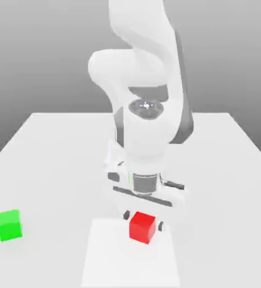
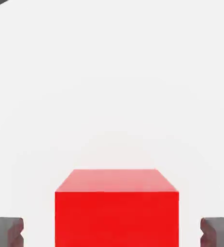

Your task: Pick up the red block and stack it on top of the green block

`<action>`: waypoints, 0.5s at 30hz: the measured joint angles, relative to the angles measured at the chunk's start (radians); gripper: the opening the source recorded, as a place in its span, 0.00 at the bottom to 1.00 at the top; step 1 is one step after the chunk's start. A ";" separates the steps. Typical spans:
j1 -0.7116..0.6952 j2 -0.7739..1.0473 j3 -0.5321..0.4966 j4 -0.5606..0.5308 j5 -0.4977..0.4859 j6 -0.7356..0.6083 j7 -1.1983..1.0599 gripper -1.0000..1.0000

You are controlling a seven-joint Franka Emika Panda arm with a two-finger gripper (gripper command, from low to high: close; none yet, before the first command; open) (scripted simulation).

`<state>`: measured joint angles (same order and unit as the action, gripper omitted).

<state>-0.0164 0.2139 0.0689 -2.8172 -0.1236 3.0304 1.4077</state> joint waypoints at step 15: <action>-0.050 -0.247 0.016 -0.016 0.142 -0.227 -0.125 0.00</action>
<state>-0.0660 -0.0329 0.0845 -2.8332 0.0189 2.8029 1.2826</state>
